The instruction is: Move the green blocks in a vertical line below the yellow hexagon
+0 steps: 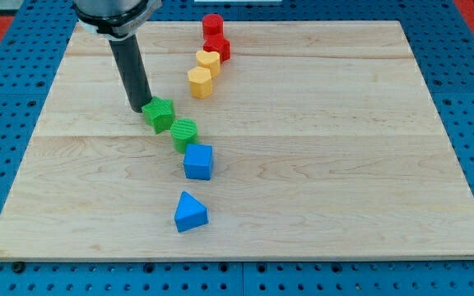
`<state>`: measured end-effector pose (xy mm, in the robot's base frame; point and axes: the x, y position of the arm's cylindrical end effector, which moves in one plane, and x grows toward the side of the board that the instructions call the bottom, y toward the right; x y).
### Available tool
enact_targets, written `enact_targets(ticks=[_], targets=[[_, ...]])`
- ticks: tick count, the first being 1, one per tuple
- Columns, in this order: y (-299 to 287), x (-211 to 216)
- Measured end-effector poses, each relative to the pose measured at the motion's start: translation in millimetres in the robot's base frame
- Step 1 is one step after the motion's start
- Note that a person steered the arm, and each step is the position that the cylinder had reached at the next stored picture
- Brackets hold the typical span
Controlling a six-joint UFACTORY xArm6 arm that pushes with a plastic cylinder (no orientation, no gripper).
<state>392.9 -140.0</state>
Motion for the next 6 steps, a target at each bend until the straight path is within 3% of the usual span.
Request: enact_targets(ticks=[2, 3, 4, 5, 6], targets=[[-7, 18], [-11, 70], [-2, 65], [17, 19], [20, 3]])
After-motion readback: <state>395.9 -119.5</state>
